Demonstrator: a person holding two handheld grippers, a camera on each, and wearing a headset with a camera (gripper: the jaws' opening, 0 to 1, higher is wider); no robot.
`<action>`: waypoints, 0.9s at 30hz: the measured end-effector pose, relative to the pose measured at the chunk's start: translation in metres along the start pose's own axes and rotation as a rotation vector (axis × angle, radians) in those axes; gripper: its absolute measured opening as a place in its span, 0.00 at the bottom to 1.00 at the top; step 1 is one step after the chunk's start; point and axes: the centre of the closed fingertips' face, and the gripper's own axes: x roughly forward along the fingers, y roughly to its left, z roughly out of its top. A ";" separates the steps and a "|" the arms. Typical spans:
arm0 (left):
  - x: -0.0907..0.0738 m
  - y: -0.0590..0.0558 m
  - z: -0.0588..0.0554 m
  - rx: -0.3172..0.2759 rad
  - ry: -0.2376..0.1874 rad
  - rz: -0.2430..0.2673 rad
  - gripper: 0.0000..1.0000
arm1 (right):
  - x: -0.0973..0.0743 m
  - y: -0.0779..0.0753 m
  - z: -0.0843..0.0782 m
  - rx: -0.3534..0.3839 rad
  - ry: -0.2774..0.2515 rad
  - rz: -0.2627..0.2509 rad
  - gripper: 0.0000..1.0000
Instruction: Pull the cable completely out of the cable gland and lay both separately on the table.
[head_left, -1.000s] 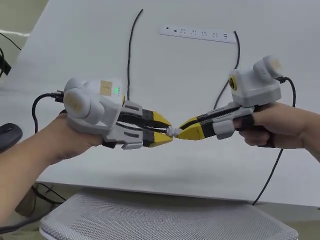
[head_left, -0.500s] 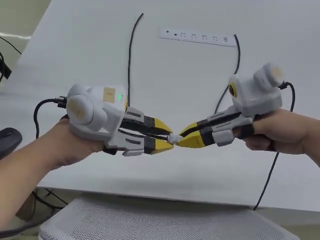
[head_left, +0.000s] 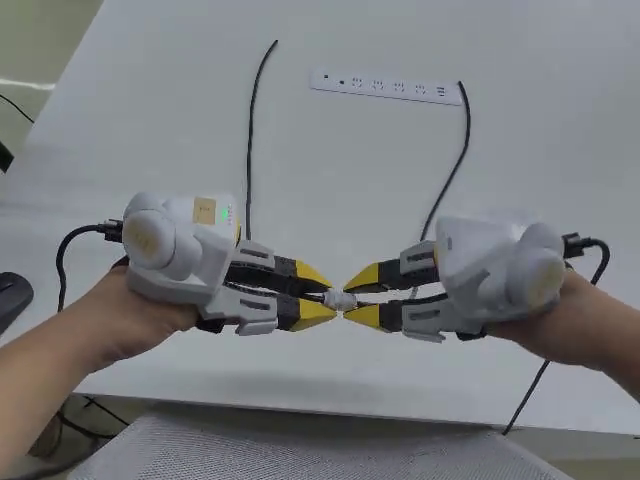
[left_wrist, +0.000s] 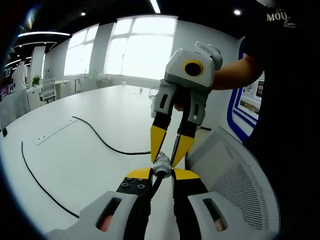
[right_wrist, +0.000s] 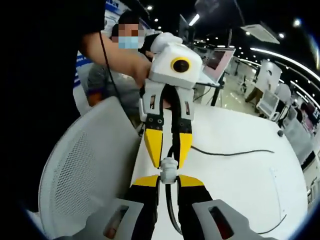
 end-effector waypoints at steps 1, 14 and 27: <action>-0.001 0.001 -0.001 -0.011 -0.003 0.002 0.15 | 0.001 -0.001 0.000 -0.007 0.006 -0.019 0.09; -0.005 -0.001 0.008 -0.015 -0.038 0.021 0.15 | -0.003 -0.007 0.004 -0.032 0.015 -0.089 0.09; -0.017 0.002 0.016 0.032 -0.063 0.037 0.16 | -0.014 -0.018 0.016 0.156 -0.027 -0.141 0.14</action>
